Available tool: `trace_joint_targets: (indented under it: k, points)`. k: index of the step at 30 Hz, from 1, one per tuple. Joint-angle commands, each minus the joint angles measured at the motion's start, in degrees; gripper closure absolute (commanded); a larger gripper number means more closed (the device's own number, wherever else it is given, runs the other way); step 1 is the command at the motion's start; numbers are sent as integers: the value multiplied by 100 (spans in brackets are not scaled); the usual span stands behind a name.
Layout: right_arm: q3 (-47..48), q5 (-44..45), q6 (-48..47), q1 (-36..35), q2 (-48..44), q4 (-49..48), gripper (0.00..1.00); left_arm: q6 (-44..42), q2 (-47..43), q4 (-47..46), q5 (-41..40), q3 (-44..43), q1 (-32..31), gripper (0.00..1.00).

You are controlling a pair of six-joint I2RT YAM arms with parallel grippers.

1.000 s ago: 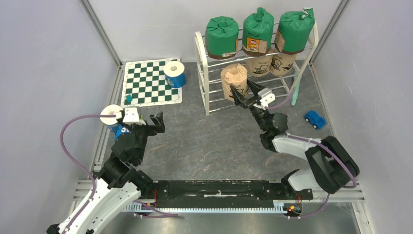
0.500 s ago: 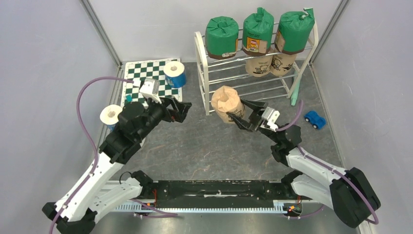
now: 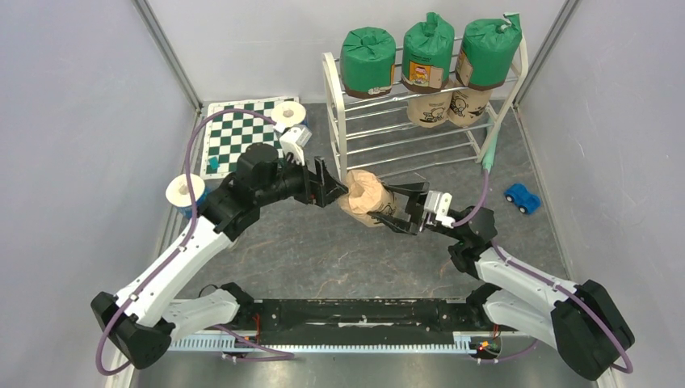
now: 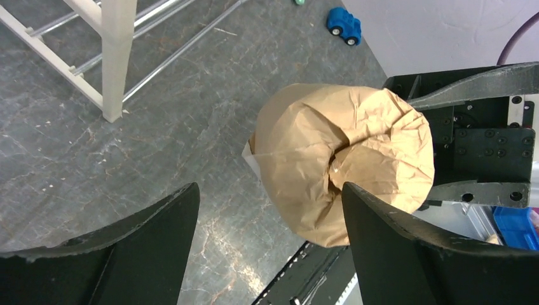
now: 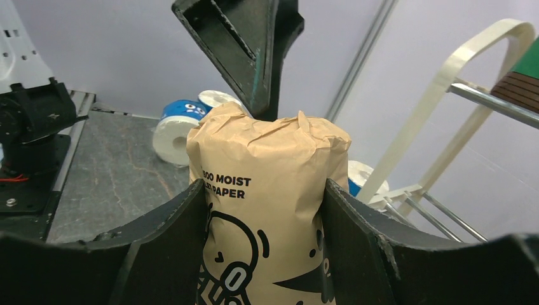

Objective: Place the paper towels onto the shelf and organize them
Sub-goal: Pick up the paper towel from the center of the board.

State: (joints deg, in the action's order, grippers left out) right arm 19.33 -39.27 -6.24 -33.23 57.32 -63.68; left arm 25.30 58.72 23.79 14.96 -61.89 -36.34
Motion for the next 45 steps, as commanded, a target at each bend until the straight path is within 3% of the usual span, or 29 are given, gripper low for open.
trace_joint_targets:
  k: [1,19,24,29,35,45]
  points:
    - [139,-246,-103,-102,-55,-184,61,216,109,47,407,-258,39,13]
    - [429,-319,-426,-307,97,347,60,148,537,135,1100,-150,39,34]
    - [435,-310,-435,-304,75,369,60,-34,516,215,1304,-95,39,32]
    - [440,-310,-475,-302,42,444,60,-341,423,687,881,-173,38,31]
    - [484,-369,-448,-319,53,449,60,-400,534,833,907,-173,38,33]
    - [709,-322,-855,-442,115,1230,58,-176,750,579,1387,-202,13,55]
